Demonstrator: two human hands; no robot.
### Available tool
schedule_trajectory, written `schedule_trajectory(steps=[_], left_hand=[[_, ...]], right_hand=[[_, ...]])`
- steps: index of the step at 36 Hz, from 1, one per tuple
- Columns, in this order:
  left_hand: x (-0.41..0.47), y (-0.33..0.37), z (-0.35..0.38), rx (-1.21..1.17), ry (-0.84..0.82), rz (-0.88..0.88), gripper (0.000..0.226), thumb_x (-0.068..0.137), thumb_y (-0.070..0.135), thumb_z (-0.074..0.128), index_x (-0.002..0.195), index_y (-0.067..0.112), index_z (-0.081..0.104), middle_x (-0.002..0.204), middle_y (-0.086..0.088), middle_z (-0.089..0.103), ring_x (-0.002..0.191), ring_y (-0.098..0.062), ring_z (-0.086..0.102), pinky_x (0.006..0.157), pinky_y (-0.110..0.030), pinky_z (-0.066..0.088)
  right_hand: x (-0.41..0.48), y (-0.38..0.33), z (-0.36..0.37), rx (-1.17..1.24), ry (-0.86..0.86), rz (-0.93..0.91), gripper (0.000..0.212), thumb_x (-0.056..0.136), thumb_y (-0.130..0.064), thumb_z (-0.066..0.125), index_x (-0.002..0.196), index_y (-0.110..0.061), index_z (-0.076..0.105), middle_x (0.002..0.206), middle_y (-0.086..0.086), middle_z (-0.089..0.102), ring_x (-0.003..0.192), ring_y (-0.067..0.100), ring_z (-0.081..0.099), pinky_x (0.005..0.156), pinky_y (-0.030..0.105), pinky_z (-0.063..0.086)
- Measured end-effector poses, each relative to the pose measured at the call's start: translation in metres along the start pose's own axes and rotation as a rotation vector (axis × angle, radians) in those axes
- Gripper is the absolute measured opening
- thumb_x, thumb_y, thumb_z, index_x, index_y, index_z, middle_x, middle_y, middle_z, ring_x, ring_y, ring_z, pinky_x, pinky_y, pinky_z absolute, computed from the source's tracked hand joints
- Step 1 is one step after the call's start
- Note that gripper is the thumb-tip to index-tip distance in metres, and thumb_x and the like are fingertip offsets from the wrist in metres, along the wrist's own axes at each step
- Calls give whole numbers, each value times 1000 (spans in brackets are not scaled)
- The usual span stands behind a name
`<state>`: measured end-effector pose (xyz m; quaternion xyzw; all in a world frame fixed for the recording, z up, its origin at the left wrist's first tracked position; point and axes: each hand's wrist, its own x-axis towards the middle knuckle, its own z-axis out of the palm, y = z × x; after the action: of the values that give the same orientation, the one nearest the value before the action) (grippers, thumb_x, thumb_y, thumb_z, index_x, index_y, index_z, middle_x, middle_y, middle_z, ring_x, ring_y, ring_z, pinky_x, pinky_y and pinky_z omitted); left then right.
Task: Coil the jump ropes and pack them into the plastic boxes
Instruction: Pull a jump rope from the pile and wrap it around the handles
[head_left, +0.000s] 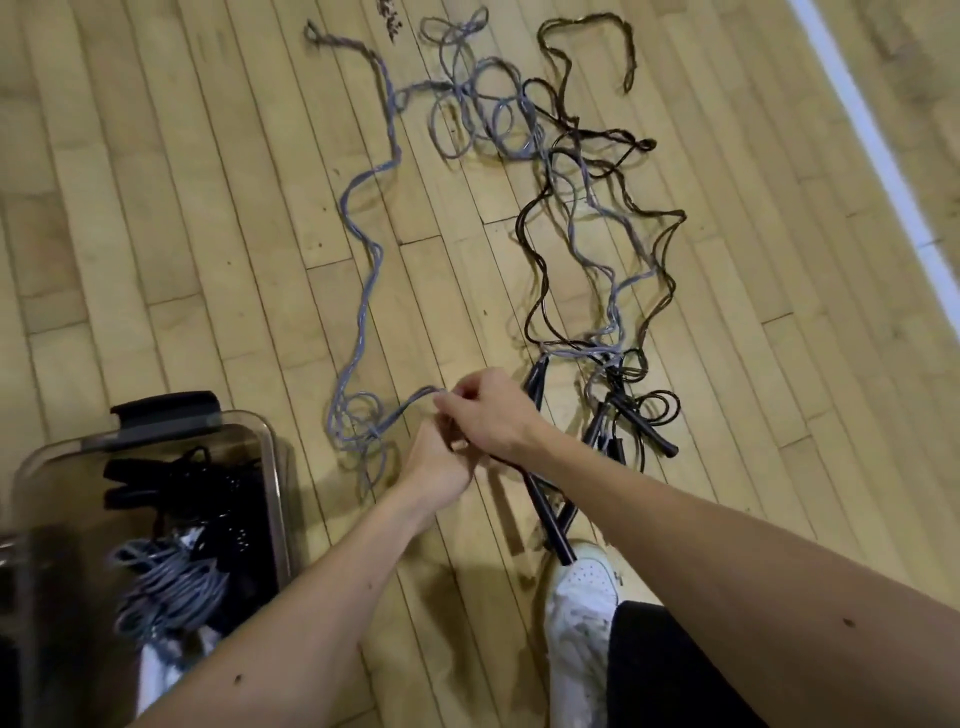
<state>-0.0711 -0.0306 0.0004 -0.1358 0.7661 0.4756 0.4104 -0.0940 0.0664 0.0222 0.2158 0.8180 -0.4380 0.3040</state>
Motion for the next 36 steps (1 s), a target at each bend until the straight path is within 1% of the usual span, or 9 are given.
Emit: schedule_trajectory(steps=[6,11,14,17,21,27,31,33,36], left_hand=[[-45,47,-44,-72,-34,125,7,94,23,69,88,25,68,83,7,73,86,-12,68,79,-28,54],[-103,95,-71,-74,-55,227,24,100,19,60,80,6,62,68,-6,72,75,-28,74,77,-54,61],[-153,134,-92,-11,21,337,31,102,31,56,83,7,64,71,-6,74,74,-32,74,74,-43,61],[-205,170,-114,30,94,442,28,102,32,54,90,11,67,76,-6,75,72,-21,75,76,-40,62],[-286,218,-137,-72,162,577,28,103,26,53,93,2,65,81,-17,74,72,-26,75,64,-32,60],[-428,272,-151,-290,206,826,27,104,21,52,92,-2,60,63,-9,69,59,-23,70,51,-22,54],[-528,289,-151,-453,170,956,24,102,21,55,93,-1,61,70,-9,71,65,-20,71,61,-25,60],[-577,289,-147,-492,143,991,28,100,27,56,99,-1,60,84,-14,72,72,-22,71,70,-29,62],[-639,276,-137,-303,131,936,44,96,45,54,103,2,63,98,-14,70,80,-21,71,75,-33,61]], right_hand=[[-38,-60,-41,133,29,-59,26,91,-25,67,79,-2,71,67,5,64,69,20,60,70,38,55],[-91,-106,-85,80,58,-183,36,94,-37,67,91,-2,74,89,15,72,78,15,57,69,29,46],[-137,-126,-109,147,18,-245,57,92,-60,60,98,-5,73,98,12,74,83,15,62,76,31,53],[-188,-134,-122,109,-80,-304,74,83,-77,56,118,-13,68,111,4,73,103,13,65,94,36,54],[-257,-145,-126,-78,-173,-412,53,86,-49,75,128,-19,63,120,-10,64,109,4,59,89,18,41],[-357,-175,-133,-35,3,-666,13,96,-33,68,96,-20,68,91,-6,71,88,9,67,84,29,50],[-447,-208,-145,164,-56,-825,25,104,-19,54,88,-3,62,72,11,67,69,19,63,73,33,53],[-497,-221,-149,225,-92,-900,26,106,-21,52,83,-8,56,65,5,55,59,21,54,61,30,50],[-563,-233,-156,303,-143,-1007,26,106,-24,52,83,-11,53,63,3,47,53,21,48,52,28,44]])
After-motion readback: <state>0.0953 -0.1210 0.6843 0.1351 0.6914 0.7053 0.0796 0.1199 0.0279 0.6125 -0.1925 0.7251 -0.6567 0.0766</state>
